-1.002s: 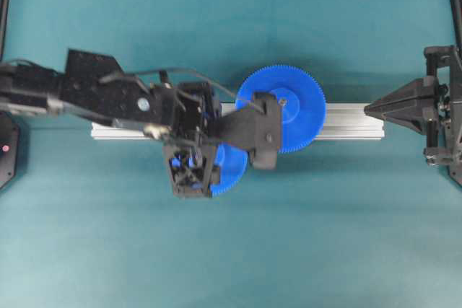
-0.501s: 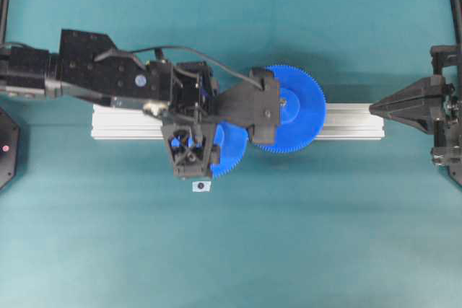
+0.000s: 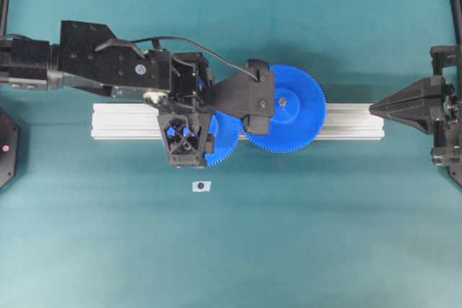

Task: Insert the small gear onto the shaft.
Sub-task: 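Lift the blue gear and carry it over the left shaft, then align the gear's bore with the left shaft, meshing with the large gear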

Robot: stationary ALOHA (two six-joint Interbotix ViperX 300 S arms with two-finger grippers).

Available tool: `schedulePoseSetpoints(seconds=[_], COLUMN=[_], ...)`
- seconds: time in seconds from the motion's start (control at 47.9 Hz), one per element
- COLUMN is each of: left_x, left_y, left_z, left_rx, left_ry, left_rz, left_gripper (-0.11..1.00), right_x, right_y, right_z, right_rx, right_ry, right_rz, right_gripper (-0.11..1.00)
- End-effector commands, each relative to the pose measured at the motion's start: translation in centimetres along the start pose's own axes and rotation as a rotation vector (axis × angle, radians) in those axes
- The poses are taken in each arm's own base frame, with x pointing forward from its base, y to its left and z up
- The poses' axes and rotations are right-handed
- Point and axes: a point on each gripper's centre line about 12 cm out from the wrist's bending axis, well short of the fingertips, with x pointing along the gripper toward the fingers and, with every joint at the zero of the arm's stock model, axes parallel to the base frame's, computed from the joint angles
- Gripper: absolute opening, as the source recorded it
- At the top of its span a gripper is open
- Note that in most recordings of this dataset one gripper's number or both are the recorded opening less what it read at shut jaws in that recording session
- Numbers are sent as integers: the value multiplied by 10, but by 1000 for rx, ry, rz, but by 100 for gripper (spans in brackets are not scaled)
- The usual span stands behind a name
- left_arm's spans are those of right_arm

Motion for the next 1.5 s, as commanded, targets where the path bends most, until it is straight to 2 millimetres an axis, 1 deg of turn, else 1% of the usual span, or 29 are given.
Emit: schedulePoseSetpoints(seconds=[0.0,0.334,0.501,0.689,1.253,1.483], left_x=[-18,-10,-9,-4,1,5], left_y=[3,10,14,14,15,17], left_z=[4,-1,-2,-2,-1,-2], left_rx=[-1,-17,-24,-2,0,-4], left_ry=[-52,-46,-46,-37,-38,-27], left_rz=[9,13,16,16,17,18], left_gripper=[69,69,69,69,69,69], right_x=[1,0,0,0,1,1], right_y=[0,-1,-1,-1,-1,-1], right_z=[4,3,3,3,2,2], right_rx=[11,12,12,12,12,12], right_ry=[-10,-7,-7,-7,-6,-4], right_rz=[-3,-6,-6,-6,-7,-7], right_gripper=[3,3,3,3,3,3])
